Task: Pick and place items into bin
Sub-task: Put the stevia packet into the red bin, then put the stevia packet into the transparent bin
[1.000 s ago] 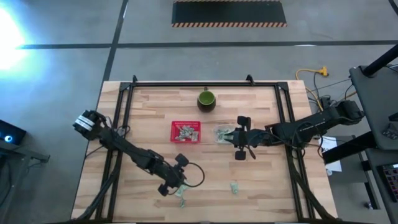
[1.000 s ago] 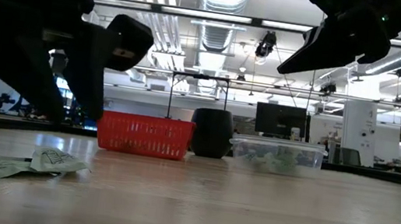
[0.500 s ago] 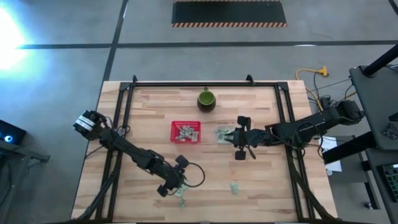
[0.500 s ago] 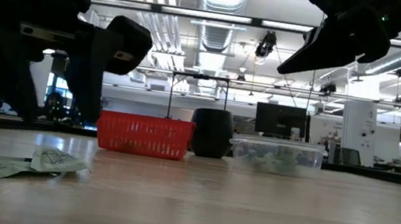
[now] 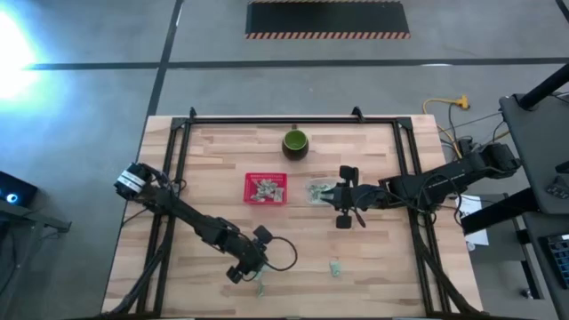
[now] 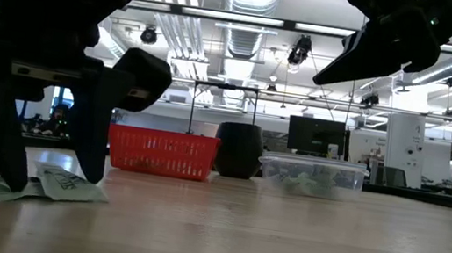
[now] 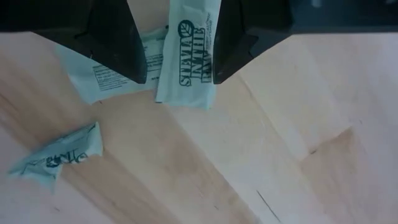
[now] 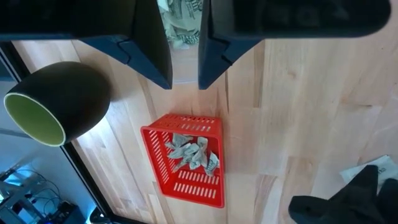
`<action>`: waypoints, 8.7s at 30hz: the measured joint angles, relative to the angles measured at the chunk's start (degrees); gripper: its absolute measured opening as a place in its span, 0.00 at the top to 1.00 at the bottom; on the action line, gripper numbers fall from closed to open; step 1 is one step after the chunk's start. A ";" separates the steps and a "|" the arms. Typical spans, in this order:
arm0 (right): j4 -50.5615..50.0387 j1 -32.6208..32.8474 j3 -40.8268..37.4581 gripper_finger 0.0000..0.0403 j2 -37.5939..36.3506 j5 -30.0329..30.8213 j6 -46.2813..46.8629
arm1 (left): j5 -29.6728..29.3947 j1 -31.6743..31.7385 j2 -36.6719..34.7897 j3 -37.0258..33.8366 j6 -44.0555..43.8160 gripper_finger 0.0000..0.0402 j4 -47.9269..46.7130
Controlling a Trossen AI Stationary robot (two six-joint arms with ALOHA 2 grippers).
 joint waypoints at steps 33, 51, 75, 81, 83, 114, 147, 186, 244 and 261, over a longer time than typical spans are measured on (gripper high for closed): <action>0.01 0.00 -0.13 0.85 0.00 0.00 0.15 | 0.76 2.86 -1.47 -0.10 -10.48 0.92 -3.85; 0.01 0.00 -0.13 0.86 0.00 0.00 0.11 | -13.89 2.88 -8.04 -0.13 -3.28 0.95 -6.75; -0.08 -0.02 -0.39 0.86 0.00 0.00 0.11 | -30.99 23.25 -20.89 -0.74 10.99 0.95 -17.06; -0.08 -0.04 -0.46 0.86 0.00 0.02 0.11 | -23.86 29.30 -20.28 -1.62 10.45 0.95 -16.46; -0.08 -0.04 -0.47 0.86 0.00 0.01 -0.04 | -22.72 29.70 -20.26 -2.02 9.76 0.95 -16.38; 0.10 -0.02 -0.82 0.86 0.00 -6.18 1.74 | -25.46 29.81 -20.34 -4.11 9.08 0.70 -12.15; 7.96 26.19 0.57 0.86 21.60 -19.21 35.11 | -24.94 29.59 -20.43 -4.17 6.22 0.70 -11.77; 6.46 26.47 3.10 0.50 27.82 -15.37 38.69 | -24.92 29.57 -20.45 -4.26 5.95 0.70 -10.37; 0.06 26.69 6.58 0.98 28.17 3.73 21.87 | -24.92 29.57 -20.45 -4.26 5.91 0.70 -10.37; -13.79 22.49 10.43 0.98 22.48 28.04 16.41 | -24.92 29.55 -20.43 -4.28 5.93 0.70 -10.40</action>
